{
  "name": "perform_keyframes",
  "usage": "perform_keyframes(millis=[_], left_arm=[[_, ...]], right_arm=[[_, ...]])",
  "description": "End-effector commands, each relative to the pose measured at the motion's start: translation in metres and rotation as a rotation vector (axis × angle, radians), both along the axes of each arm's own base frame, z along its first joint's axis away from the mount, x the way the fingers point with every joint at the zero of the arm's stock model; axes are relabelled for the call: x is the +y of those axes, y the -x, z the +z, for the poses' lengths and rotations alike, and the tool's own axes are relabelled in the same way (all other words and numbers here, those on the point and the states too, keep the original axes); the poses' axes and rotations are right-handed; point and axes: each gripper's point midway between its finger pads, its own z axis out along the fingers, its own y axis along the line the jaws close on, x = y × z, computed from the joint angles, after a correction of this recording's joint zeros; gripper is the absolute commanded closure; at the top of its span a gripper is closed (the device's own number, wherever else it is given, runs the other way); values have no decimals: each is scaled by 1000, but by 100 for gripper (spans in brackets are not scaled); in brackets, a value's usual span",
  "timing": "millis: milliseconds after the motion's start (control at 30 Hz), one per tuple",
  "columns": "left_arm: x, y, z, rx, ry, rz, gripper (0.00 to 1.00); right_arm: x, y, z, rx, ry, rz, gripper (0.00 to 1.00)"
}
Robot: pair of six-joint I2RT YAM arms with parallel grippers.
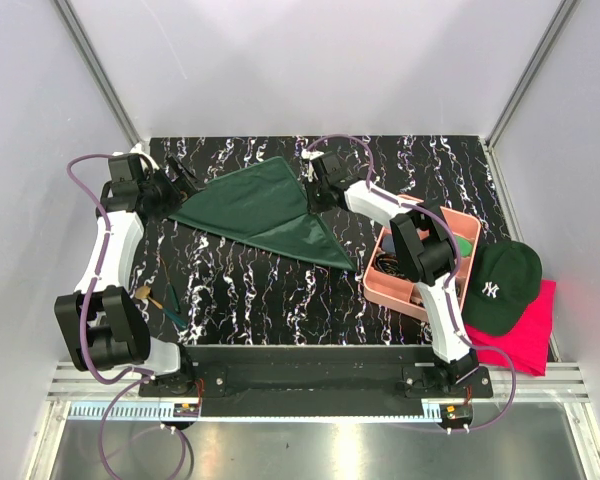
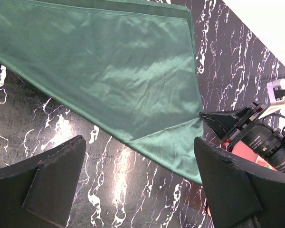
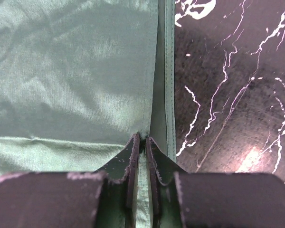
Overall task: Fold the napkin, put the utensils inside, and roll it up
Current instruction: Fold the napkin
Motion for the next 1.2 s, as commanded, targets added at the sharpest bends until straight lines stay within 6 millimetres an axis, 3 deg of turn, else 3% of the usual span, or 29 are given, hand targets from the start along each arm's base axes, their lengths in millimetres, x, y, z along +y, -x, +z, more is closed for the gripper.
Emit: perform_keyframes(millis=[0,1167], left_arm=[[-4,-6,13,-53,19,-24,1],[-5,-6,13,-54,23,-27,1]], right_arm=[[-1,-16,11,-56,34,-10,85],[-18,-35,-7,-20,73,-114,87]])
